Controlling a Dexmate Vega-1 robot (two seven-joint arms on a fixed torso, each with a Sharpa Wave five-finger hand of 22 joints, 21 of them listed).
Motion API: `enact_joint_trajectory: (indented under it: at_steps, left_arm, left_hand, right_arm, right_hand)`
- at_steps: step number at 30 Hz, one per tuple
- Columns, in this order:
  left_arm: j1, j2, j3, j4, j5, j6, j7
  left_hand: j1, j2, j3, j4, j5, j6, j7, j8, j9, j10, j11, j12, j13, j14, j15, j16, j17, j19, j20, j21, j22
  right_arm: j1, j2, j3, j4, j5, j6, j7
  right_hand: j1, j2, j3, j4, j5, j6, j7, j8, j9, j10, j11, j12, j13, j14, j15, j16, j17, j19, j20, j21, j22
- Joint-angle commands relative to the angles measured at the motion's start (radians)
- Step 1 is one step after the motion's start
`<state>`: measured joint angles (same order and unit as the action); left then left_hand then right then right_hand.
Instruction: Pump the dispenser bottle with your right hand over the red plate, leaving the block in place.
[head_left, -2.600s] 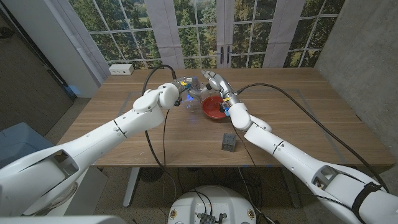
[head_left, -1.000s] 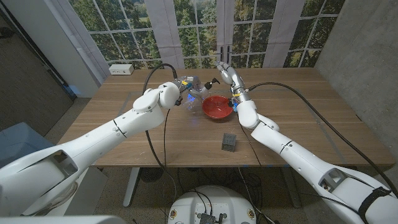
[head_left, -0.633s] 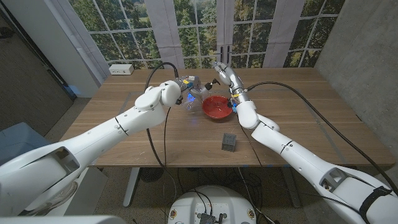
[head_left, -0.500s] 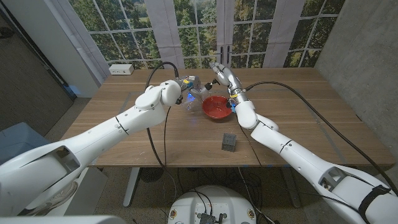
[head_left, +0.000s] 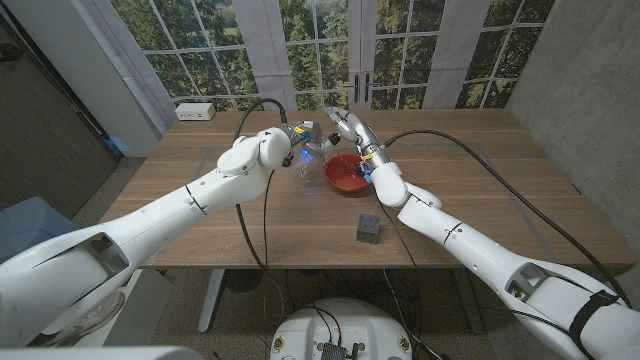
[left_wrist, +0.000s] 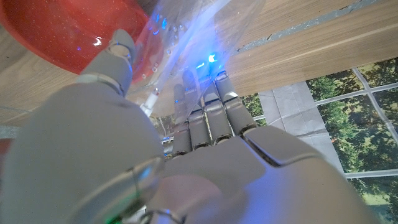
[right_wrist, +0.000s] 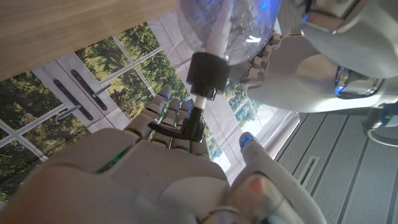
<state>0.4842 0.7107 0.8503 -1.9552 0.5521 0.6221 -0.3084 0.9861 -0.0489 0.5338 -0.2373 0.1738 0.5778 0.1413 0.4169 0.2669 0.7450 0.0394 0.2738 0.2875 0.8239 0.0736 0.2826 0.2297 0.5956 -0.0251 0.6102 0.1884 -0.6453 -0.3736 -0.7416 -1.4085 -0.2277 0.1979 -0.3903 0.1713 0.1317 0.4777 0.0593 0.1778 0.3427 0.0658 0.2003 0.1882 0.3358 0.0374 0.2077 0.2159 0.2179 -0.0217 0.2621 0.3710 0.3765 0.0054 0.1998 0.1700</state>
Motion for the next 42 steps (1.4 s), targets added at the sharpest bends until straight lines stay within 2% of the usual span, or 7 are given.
enact_joint_trajectory:
  at_steps: [1,6,8,10,19,24,42]
  left_arm:
    - [0.008,0.001,-0.012,0.001,-0.016,-0.023,0.017]
    - [0.010,0.007,-0.015,-0.002,-0.019,-0.040,0.023]
    - [0.030,0.006,-0.029,-0.003,-0.024,-0.061,0.065]
    - [0.014,0.003,-0.020,-0.001,-0.022,-0.036,0.027]
    - [0.020,0.009,-0.021,-0.010,-0.019,-0.029,0.025]
    - [0.034,0.013,-0.033,-0.017,-0.030,-0.041,0.042]
    - [0.041,0.018,-0.033,-0.025,-0.015,-0.034,0.047]
  left_hand:
    - [0.227,0.228,0.062,0.060,0.003,0.222,-0.137,-0.007,0.002,0.189,-0.177,0.005,0.001,0.192,-0.314,0.005,0.002,0.041,-0.145,0.008,0.002]
    - [0.231,0.226,0.059,0.058,0.002,0.226,-0.131,-0.010,0.002,0.196,-0.180,0.007,0.000,0.201,-0.314,0.009,0.003,0.050,-0.147,0.015,0.002]
    - [0.235,0.223,0.057,0.056,0.002,0.234,-0.125,-0.011,0.002,0.204,-0.174,0.010,0.000,0.209,-0.314,0.012,0.003,0.054,-0.149,0.020,0.002]
    - [0.241,0.220,0.055,0.053,0.003,0.244,-0.117,-0.011,0.001,0.213,-0.173,0.012,-0.002,0.218,-0.314,0.016,0.003,0.062,-0.151,0.026,0.003]
    - [0.252,0.215,0.050,0.050,0.004,0.255,-0.112,-0.016,0.000,0.223,-0.170,0.013,-0.007,0.234,-0.314,0.022,0.003,0.070,-0.154,0.037,0.003]
    - [0.255,0.214,0.049,0.050,0.004,0.257,-0.110,-0.018,0.000,0.226,-0.169,0.014,-0.008,0.235,-0.314,0.022,0.002,0.072,-0.156,0.041,0.003]
    - [0.263,0.210,0.043,0.052,0.005,0.264,-0.111,-0.027,-0.001,0.229,-0.176,0.012,-0.012,0.239,-0.314,0.021,-0.001,0.071,-0.155,0.050,0.003]
  right_arm:
    - [0.006,0.014,-0.026,0.016,0.006,0.010,0.040]
    - [0.008,0.013,-0.039,0.018,-0.005,0.019,0.052]
    - [0.009,0.015,-0.045,0.024,-0.019,0.033,0.041]
    - [0.010,0.015,-0.046,0.025,-0.005,0.041,0.062]
    - [0.015,0.022,-0.059,0.031,-0.017,0.045,0.079]
    - [0.015,0.022,-0.054,0.038,0.001,0.061,0.093]
    - [-0.006,0.012,0.002,0.006,0.018,0.031,0.030]
  right_hand:
    - [0.003,0.040,0.004,-0.001,0.003,0.007,-0.004,0.002,0.005,0.002,-0.006,0.002,0.002,-0.001,-0.001,-0.004,0.002,0.005,0.001,-0.001,0.004]
    - [0.001,0.041,0.004,0.000,0.003,0.007,-0.005,0.002,0.005,0.002,-0.007,0.002,0.002,-0.001,-0.001,-0.004,0.003,0.005,0.000,-0.001,0.004]
    - [0.001,0.042,0.003,0.001,0.003,0.007,-0.004,0.002,0.005,0.001,-0.007,0.002,0.002,-0.001,-0.001,-0.004,0.003,0.004,-0.001,-0.001,0.004]
    - [0.001,0.042,0.004,0.001,0.003,0.006,-0.004,0.001,0.005,0.001,-0.009,0.001,0.002,-0.001,-0.001,-0.004,0.003,0.005,-0.001,-0.001,0.004]
    - [-0.004,0.043,0.003,0.006,0.003,0.005,-0.003,0.001,0.005,0.001,-0.008,0.001,0.001,-0.001,-0.001,-0.003,0.004,0.005,-0.003,-0.001,0.004]
    - [-0.005,0.043,0.003,0.007,0.004,0.005,-0.003,0.001,0.005,0.001,-0.008,0.001,0.001,0.000,0.000,-0.003,0.004,0.006,-0.003,-0.001,0.004]
    - [-0.005,0.042,0.005,0.008,0.004,0.003,-0.001,0.000,0.005,0.001,-0.009,0.001,0.001,-0.001,-0.001,-0.005,0.003,0.006,-0.003,-0.001,0.004]
